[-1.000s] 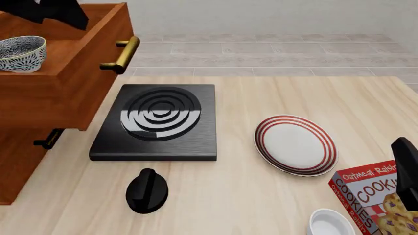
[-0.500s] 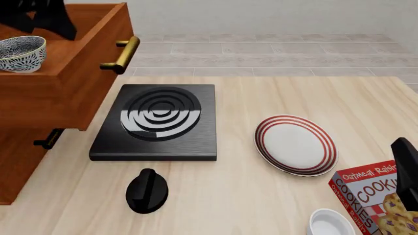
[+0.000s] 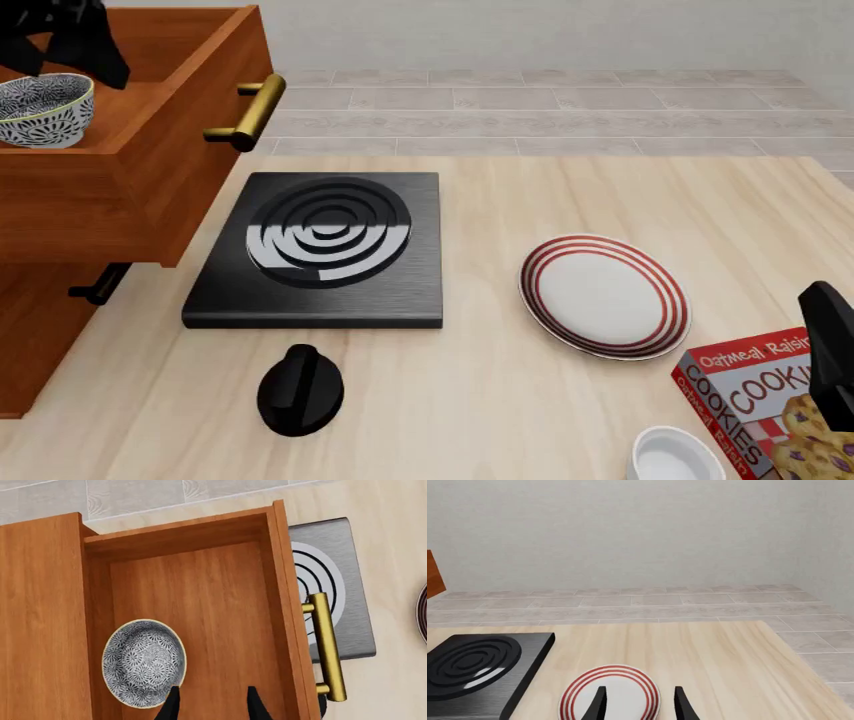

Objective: Pick the akita bowl in the top layer of the wooden cabinet and place it on the plate.

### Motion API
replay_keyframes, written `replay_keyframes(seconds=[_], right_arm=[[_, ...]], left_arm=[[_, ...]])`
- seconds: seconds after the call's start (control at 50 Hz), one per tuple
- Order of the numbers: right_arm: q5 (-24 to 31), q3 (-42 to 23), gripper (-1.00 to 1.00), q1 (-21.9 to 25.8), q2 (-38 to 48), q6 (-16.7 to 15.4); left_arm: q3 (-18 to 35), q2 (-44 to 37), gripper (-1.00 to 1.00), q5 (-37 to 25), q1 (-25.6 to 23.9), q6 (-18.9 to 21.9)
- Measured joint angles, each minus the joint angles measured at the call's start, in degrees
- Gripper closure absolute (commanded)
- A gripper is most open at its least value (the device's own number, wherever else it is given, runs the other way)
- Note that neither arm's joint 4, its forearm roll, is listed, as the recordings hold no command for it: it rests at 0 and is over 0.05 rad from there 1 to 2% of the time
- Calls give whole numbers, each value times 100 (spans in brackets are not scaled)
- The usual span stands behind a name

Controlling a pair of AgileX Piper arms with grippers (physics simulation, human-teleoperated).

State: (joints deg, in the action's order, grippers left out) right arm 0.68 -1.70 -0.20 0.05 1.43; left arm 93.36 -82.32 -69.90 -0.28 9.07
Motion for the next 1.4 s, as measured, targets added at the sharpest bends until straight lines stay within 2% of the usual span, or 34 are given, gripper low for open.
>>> replay_keyframes(seconds=[0.9,1.4], right_arm=[[1,13,-100,-11,1,10],[18,9,-100,-11,4,-7]], left_arm=[[215,-472,-100,0,510,262],[266,-646,-100,0,574,179]])
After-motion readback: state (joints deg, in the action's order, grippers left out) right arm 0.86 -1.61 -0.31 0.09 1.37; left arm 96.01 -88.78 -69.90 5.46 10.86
